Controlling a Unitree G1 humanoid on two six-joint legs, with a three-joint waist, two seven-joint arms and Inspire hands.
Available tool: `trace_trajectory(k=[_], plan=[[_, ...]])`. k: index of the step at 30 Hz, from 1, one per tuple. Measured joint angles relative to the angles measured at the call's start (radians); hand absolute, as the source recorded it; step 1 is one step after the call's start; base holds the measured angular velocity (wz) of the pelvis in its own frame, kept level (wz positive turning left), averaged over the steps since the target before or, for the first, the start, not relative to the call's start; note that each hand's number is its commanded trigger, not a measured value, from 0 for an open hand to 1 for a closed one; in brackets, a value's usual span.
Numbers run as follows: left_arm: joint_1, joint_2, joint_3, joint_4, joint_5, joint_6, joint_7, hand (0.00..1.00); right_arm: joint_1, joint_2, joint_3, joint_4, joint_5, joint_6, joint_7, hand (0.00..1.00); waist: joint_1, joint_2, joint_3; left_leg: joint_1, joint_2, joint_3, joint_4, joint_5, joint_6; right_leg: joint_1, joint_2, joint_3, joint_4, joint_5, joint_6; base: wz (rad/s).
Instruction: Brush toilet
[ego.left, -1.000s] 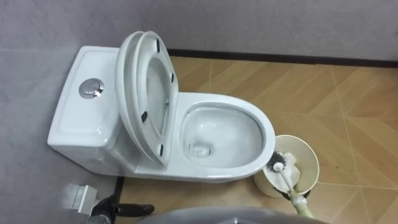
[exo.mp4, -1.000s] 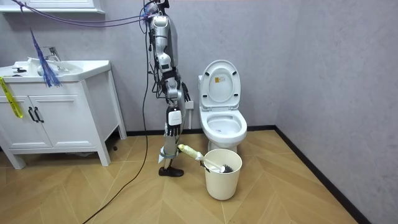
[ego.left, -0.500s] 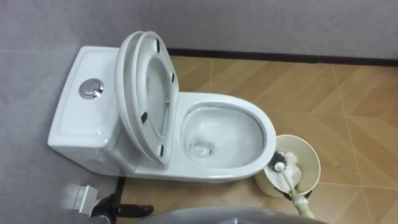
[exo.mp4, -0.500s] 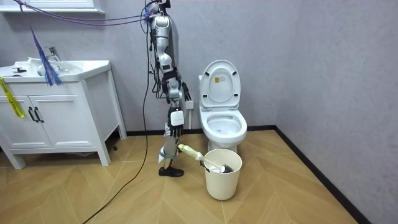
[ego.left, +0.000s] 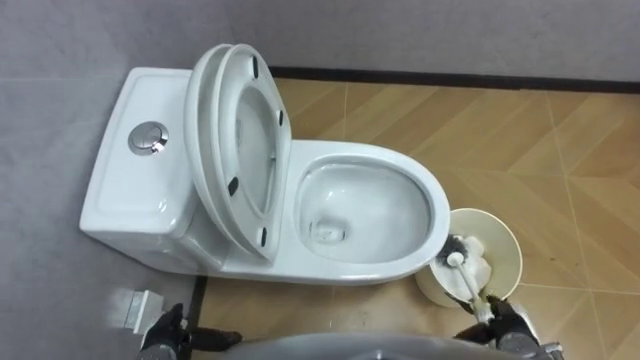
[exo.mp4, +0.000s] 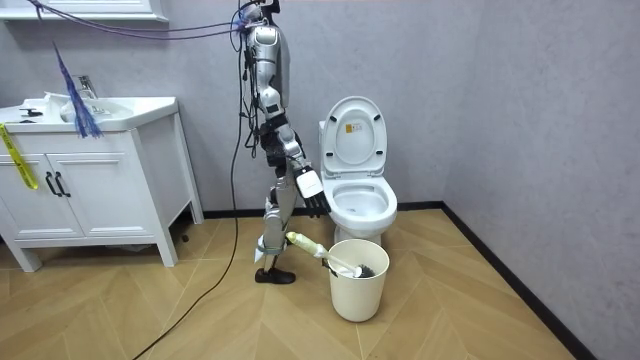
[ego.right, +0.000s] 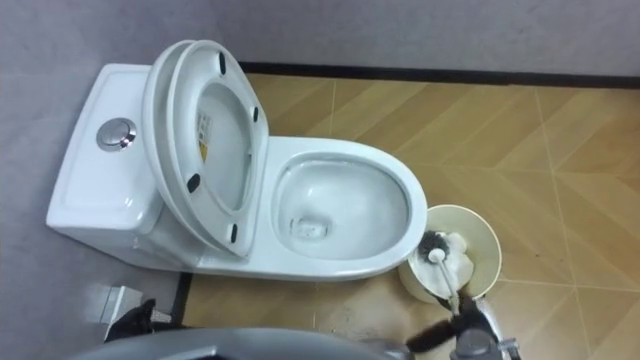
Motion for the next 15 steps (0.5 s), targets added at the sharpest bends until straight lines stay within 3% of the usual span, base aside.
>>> trace_trajectory(k=[6,9,15], plan=[[0.004,0.004,0.005,0.017,0.000,0.000,0.022,0.00,-0.031,-0.003,-0.039,0.018,0.057,-0.028,-0.088,0.00,0.002,-0.005,0.0009,-0.021,0.000,-0.010,0.002,0.000,0.000,-0.011,0.000,-0.013,-0.003,0.000,0.000,0.07],[-0.009,0.004,0.003,0.014,0.000,-0.005,0.025,0.00,-0.055,-0.006,-0.040,0.051,0.066,-0.052,-0.120,0.00,-0.001,-0.006,-0.0007,-0.075,0.000,-0.013,0.023,0.000,0.000,-0.051,-0.001,-0.017,0.004,0.002,-0.003,0.07],[-0.042,0.009,-0.012,0.010,-0.001,-0.031,0.029,0.00,-0.090,-0.009,-0.040,0.102,0.083,-0.064,-0.168,0.00,-0.001,-0.005,0.0032,-0.161,0.002,-0.026,0.057,0.001,0.001,-0.122,-0.003,-0.035,0.033,0.005,-0.007,0.09]])
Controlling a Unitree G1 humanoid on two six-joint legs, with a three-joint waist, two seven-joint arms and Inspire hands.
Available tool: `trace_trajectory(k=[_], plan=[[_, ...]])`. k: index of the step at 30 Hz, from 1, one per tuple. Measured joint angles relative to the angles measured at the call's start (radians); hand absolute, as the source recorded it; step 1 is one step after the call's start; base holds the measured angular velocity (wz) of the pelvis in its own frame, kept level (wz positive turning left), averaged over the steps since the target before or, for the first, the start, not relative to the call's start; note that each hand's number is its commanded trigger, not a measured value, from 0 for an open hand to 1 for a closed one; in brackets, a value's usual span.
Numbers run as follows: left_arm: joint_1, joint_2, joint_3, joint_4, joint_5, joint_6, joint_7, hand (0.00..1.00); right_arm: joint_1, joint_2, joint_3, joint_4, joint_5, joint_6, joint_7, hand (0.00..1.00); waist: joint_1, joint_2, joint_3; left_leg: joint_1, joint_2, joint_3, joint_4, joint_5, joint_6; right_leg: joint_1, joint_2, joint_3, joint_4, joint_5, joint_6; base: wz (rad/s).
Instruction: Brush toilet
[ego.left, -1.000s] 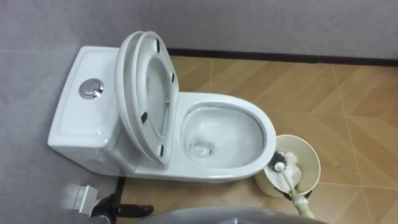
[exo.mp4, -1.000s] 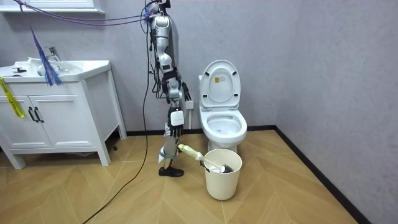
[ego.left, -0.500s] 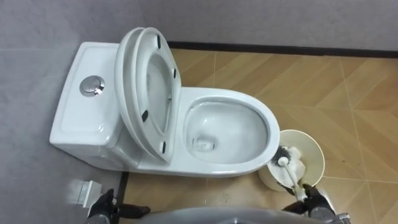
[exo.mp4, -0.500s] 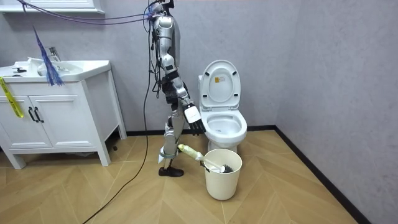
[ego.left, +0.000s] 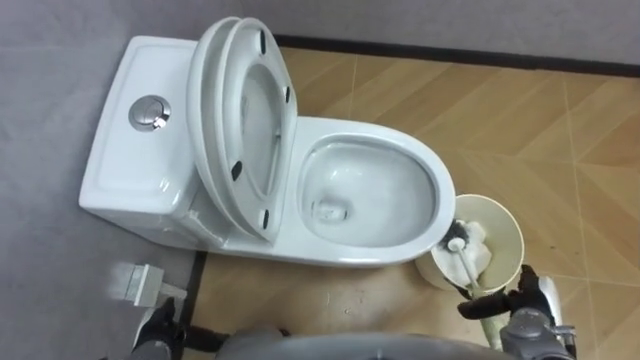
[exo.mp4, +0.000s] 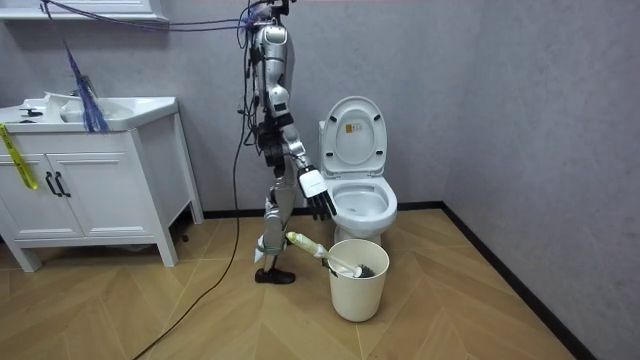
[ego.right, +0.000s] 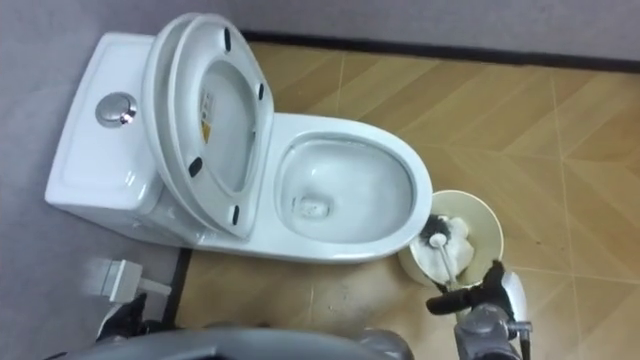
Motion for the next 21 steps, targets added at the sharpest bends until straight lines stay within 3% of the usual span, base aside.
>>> trace_trajectory(k=[5,11,14,15,17,21], plan=[[-0.068,0.001,-0.037,0.000,-0.011,-0.017,0.000,0.00,-0.061,-0.010,0.002,0.054,0.020,-0.014,-0.044,0.00,0.000,0.013,0.0068,-0.084,0.001,-0.015,0.038,0.002,0.003,-0.076,-0.003,-0.007,0.035,0.001,-0.002,0.06],[-0.178,-0.002,-0.139,0.041,-0.043,-0.021,0.001,0.00,-0.169,-0.025,0.021,0.132,0.072,-0.016,-0.075,0.00,0.000,0.020,0.0139,-0.227,0.000,-0.014,0.107,0.008,0.013,-0.226,-0.019,-0.022,0.132,0.001,-0.002,0.05],[-0.240,-0.012,-0.161,0.056,-0.054,-0.020,0.001,0.00,-0.218,-0.051,0.022,0.168,0.091,-0.008,-0.090,0.00,0.001,0.023,0.0238,-0.321,-0.001,-0.013,0.172,0.007,0.020,-0.316,-0.029,-0.018,0.191,0.000,-0.001,0.01],[-0.245,-0.012,-0.166,0.052,-0.056,-0.020,0.001,0.00,-0.227,-0.056,0.022,0.168,0.108,-0.007,-0.090,0.00,0.001,0.023,0.0248,-0.334,-0.002,-0.013,0.175,0.006,0.024,-0.333,-0.031,-0.016,0.202,-0.001,-0.001,0.00],[-0.291,-0.018,-0.173,0.029,-0.072,-0.020,0.001,0.00,-0.258,-0.075,0.025,0.176,0.165,-0.005,-0.090,0.00,0.002,0.011,0.0346,-0.409,-0.011,-0.009,0.213,0.010,0.032,-0.417,-0.048,-0.010,0.262,-0.023,-0.007,0.03],[-0.344,-0.023,-0.197,0.008,-0.075,-0.021,0.003,0.00,-0.297,-0.105,0.043,0.184,0.190,0.000,-0.086,0.00,0.005,0.004,0.0410,-0.521,-0.019,0.002,0.267,0.015,0.040,-0.553,-0.067,0.017,0.361,-0.045,-0.009,0.00]])
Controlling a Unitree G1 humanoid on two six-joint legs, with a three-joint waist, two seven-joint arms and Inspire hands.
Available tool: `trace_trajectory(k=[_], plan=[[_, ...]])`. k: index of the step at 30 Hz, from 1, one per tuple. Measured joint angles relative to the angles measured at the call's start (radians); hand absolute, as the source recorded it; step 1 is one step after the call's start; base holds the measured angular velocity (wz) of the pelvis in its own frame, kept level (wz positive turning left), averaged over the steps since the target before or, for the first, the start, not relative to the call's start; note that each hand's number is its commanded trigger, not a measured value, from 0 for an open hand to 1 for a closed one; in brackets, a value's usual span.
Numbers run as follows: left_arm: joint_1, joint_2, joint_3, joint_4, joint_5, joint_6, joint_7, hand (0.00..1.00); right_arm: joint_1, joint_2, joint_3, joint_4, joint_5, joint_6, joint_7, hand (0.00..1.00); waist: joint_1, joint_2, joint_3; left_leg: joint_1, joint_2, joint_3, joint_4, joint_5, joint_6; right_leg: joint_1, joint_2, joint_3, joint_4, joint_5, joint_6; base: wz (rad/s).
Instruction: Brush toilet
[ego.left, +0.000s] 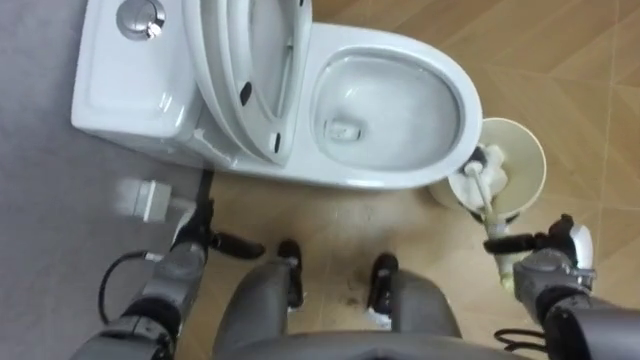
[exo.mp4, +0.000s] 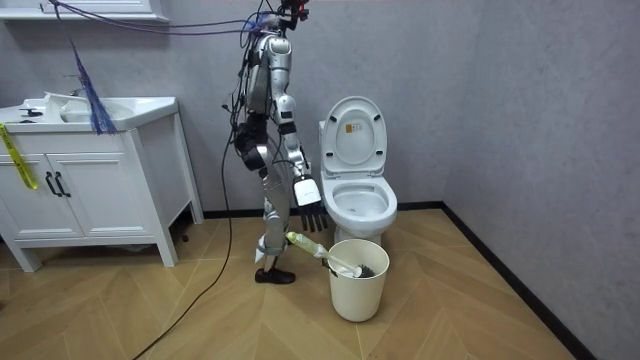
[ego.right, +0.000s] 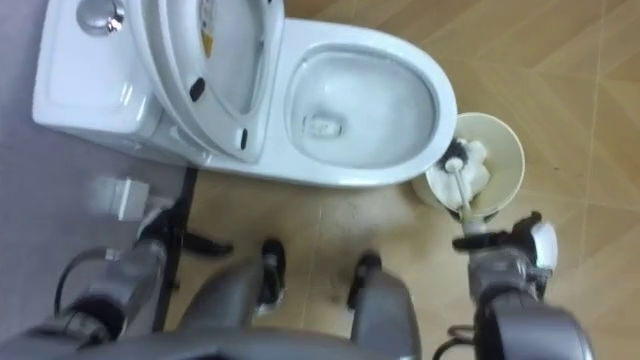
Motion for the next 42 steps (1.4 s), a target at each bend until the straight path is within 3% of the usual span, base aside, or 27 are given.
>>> trace_trajectory(k=[2,8,13,20,22,29,33,34,35,36,39,42], plan=[[-0.015,0.002,-0.015,-0.053,-0.034,-0.002,0.020,0.00,-0.029,-0.029,0.018,-0.005,0.023,0.008,-0.002,0.00,0.000,0.003,0.0009,-0.094,-0.001,0.004,0.048,0.001,0.002,-0.103,-0.010,0.007,0.065,-0.008,-0.007,-0.02],[-0.050,0.008,-0.061,-0.152,-0.096,-0.002,0.021,0.00,-0.083,-0.079,0.028,-0.010,0.085,0.015,-0.003,0.00,0.003,0.006,0.0020,-0.255,0.002,0.001,0.152,-0.001,0.004,-0.268,-0.028,0.005,0.183,-0.027,-0.026,0.08],[-0.063,0.021,-0.102,-0.227,-0.098,-0.004,0.021,0.00,-0.105,-0.109,0.040,-0.053,0.101,0.014,-0.014,0.00,0.008,0.016,0.0048,-0.351,0.004,-0.001,0.233,-0.021,0.003,-0.364,-0.032,0.021,0.274,-0.054,-0.030,0.02],[-0.072,0.021,-0.134,-0.263,-0.105,-0.004,0.021,0.00,-0.104,-0.118,0.078,-0.062,0.134,0.015,-0.019,0.00,0.038,0.035,0.0073,-0.435,-0.002,0.009,0.322,-0.048,0.002,-0.463,-0.060,0.035,0.392,-0.096,-0.042,0.06],[-0.067,0.017,-0.161,-0.293,-0.116,-0.004,0.020,0.00,-0.106,-0.137,0.089,-0.060,0.151,0.015,-0.018,0.00,0.037,0.049,0.0083,-0.483,-0.017,0.011,0.364,-0.056,0.005,-0.516,-0.088,0.037,0.452,-0.118,-0.046,0.20],[-0.061,0.023,-0.193,-0.305,-0.135,-0.024,0.020,0.00,-0.112,-0.140,0.119,-0.030,0.193,0.014,0.002,0.00,0.040,0.057,0.0073,-0.545,-0.015,0.013,0.438,-0.078,0.005,-0.572,-0.101,0.040,0.530,-0.152,-0.050,0.09],[-0.054,0.047,-0.227,-0.328,-0.154,-0.033,0.020,0.00,-0.115,-0.139,0.134,-0.032,0.200,0.014,0.009,0.00,0.038,0.058,0.0072,-0.572,-0.011,0.013,0.458,-0.082,0.006,-0.594,-0.100,0.041,0.546,-0.157,-0.049,0.02],[-0.050,0.050,-0.229,-0.338,-0.154,-0.033,0.020,0.00,-0.115,-0.140,0.145,-0.032,0.195,0.013,0.009,0.16,0.037,0.058,0.0072,-0.578,-0.010,0.013,0.462,-0.083,0.007,-0.601,-0.099,0.041,0.549,-0.158,-0.049,0.00],[-0.048,0.050,-0.230,-0.340,-0.154,-0.033,0.020,0.00,-0.115,-0.139,0.148,-0.032,0.193,0.013,0.012,0.51,0.037,0.058,0.0072,-0.583,-0.009,0.014,0.464,-0.083,0.007,-0.604,-0.099,0.041,0.550,-0.158,-0.049,0.00],[-0.048,0.050,-0.230,-0.341,-0.154,-0.033,0.020,0.00,-0.115,-0.140,0.149,-0.032,0.193,0.013,0.015,1.00,0.036,0.058,0.0072,-0.586,-0.009,0.014,0.466,-0.084,0.008,-0.607,-0.098,0.041,0.551,-0.158,-0.049,0.00],[-0.047,0.051,-0.230,-0.341,-0.154,-0.034,0.020,0.00,-0.114,-0.139,0.171,-0.042,0.195,0.013,0.018,1.00,0.044,0.058,0.0072,-0.606,0.006,0.014,0.490,-0.096,0.007,-0.622,-0.082,0.044,0.556,-0.157,-0.049,-0.14],[-0.048,0.051,-0.230,-0.355,-0.155,-0.041,0.020,0.00,-0.113,-0.140,0.185,-0.047,0.201,0.011,0.022,1.00,0.049,0.058,0.0071,-0.624,0.006,0.014,0.497,-0.097,0.008,-0.641,-0.083,0.046,0.566,-0.160,-0.049,-0.01]])
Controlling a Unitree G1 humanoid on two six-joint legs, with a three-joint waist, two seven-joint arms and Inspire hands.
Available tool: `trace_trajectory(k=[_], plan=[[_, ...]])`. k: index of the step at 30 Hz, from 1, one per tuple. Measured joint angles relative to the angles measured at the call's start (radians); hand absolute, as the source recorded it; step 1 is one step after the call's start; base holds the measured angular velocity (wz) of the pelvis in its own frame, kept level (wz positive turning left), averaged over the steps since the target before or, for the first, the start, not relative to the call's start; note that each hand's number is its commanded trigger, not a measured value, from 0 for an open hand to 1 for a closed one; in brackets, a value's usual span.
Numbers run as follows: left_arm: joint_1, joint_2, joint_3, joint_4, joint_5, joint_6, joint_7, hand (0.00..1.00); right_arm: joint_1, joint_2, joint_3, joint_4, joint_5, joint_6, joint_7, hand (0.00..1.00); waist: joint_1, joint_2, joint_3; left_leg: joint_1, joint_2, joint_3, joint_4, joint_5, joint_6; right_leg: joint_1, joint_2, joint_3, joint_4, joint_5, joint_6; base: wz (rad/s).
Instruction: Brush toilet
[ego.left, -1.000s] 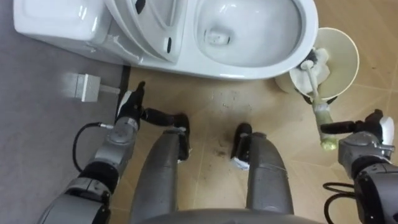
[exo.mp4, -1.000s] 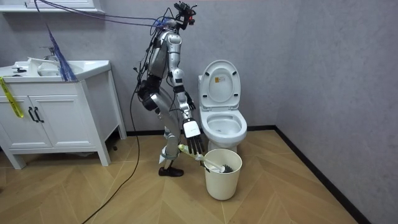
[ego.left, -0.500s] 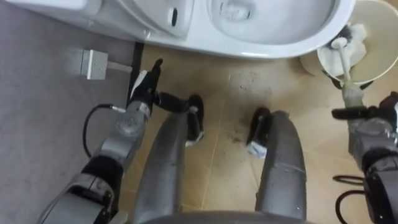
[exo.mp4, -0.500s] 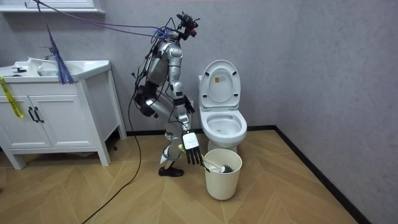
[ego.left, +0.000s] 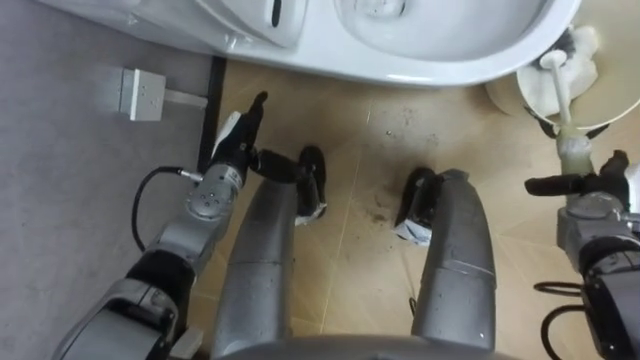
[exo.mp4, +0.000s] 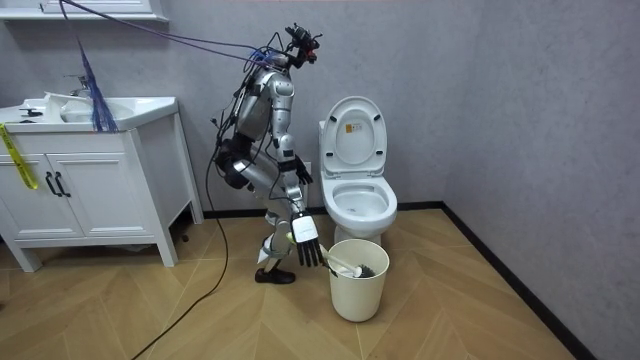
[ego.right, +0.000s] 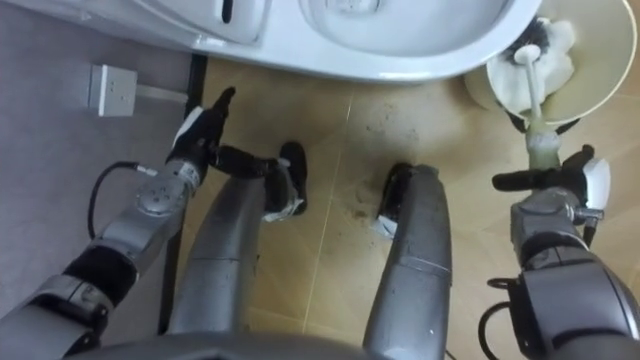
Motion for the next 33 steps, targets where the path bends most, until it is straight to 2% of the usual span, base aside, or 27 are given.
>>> trace_trajectory(k=[12,20,26,33], plan=[[0.005,0.013,-0.005,0.000,0.002,-0.003,0.017,0.00,0.002,-0.001,0.012,-0.002,0.006,-0.004,0.006,1.00,0.005,0.000,-0.0002,-0.007,-0.001,0.000,-0.001,-0.002,-0.002,-0.009,-0.001,0.000,0.002,-0.003,-0.003,0.00],[0.030,0.020,-0.009,0.000,0.002,-0.002,0.021,0.00,0.003,0.002,0.019,0.008,0.054,-0.004,0.007,1.00,0.004,0.002,-0.0012,0.007,-0.003,0.000,-0.005,-0.001,-0.003,0.006,-0.002,-0.002,-0.002,-0.003,-0.003,0.00],[0.071,0.020,-0.009,-0.003,0.001,0.000,0.023,0.00,0.024,0.003,0.021,0.014,0.104,0.004,0.041,1.00,0.006,0.003,-0.0023,0.076,-0.002,-0.001,-0.034,-0.001,-0.002,0.080,-0.001,-0.011,-0.036,-0.002,0.000,0.00],[0.130,0.024,0.006,0.018,-0.009,0.005,0.020,0.00,0.086,0.030,0.019,0.023,0.244,0.012,0.084,1.00,0.014,0.007,-0.0050,0.257,0.003,0.001,-0.154,0.006,-0.010,0.263,0.027,-0.023,-0.171,0.022,0.015,-0.08]])
